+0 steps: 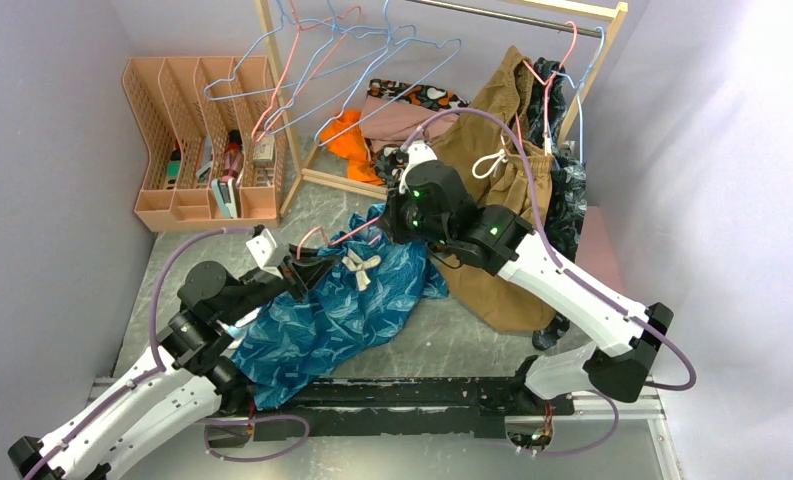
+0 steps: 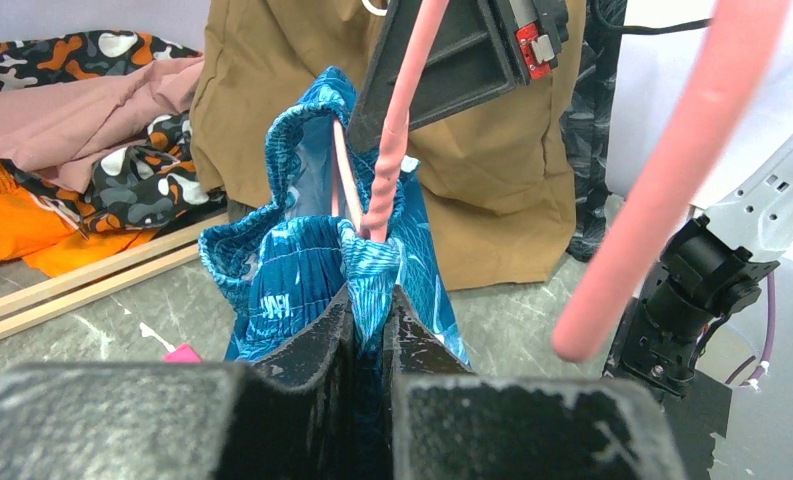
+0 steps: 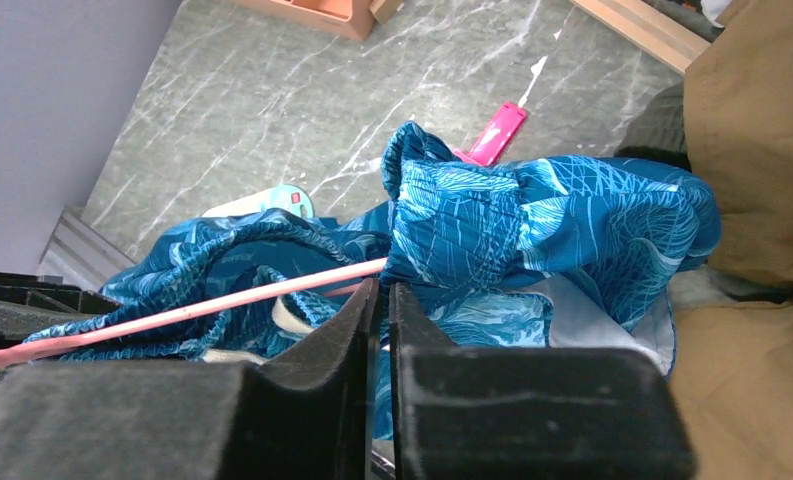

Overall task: Place the shorts on the hanger
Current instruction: Hang the shorts on the hanger.

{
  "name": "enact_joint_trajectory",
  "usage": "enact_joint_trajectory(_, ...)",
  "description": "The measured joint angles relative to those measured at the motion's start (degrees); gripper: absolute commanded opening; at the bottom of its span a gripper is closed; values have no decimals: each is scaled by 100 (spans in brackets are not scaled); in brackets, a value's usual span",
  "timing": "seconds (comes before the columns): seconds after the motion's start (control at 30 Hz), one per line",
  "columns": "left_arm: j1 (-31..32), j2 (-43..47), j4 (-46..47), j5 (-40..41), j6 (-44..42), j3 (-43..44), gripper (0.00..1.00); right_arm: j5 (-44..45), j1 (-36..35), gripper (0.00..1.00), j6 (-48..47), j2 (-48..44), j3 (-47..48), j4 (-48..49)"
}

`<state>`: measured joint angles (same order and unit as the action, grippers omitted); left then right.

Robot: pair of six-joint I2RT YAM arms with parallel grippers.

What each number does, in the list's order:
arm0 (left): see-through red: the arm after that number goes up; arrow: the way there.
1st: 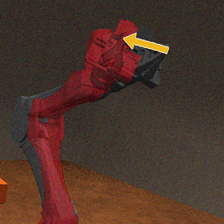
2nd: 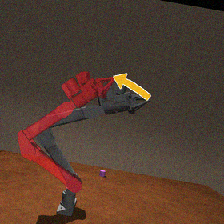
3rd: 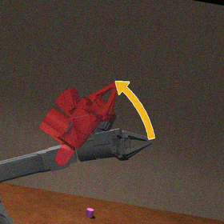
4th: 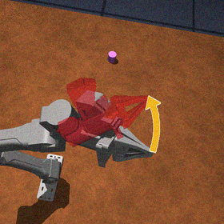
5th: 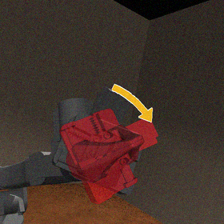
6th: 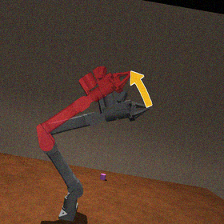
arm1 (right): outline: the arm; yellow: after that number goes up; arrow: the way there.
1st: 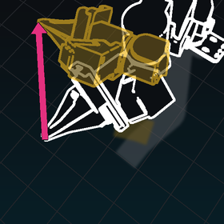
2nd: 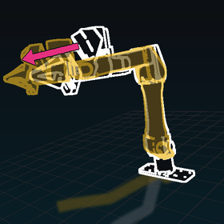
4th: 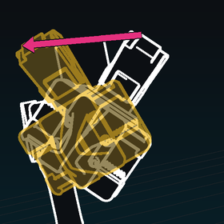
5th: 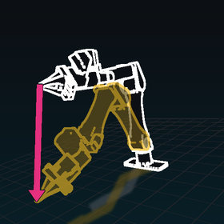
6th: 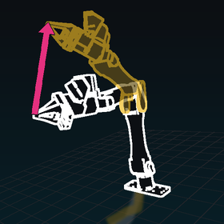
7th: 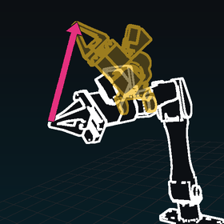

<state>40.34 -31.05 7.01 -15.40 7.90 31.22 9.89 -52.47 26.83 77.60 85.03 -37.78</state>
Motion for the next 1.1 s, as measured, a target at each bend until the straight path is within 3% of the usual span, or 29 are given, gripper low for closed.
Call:
enact_joint_trajectory(0.07,0,2,-4,2,-11,0,7,0,0,0,9,-4,-31,9)
enact_joint_trajectory(0.33,0,68,-83,48,-72,0,7,-188,0,0,-227,-131,-37,17)
enact_joint_trajectory(0.6,0,59,-66,173,-229,63,7,-1521,0,0,-964,-229,1497,-186)
enact_joint_trajectory(0.83,0,-483,245,39,-271,531,7,-2769,0,0,-1025,-254,2009,-109)
enact_joint_trajectory(1.1,0,-855,721,-179,-83,748,7,-3707,-48,0,-1001,-212,1311,334)
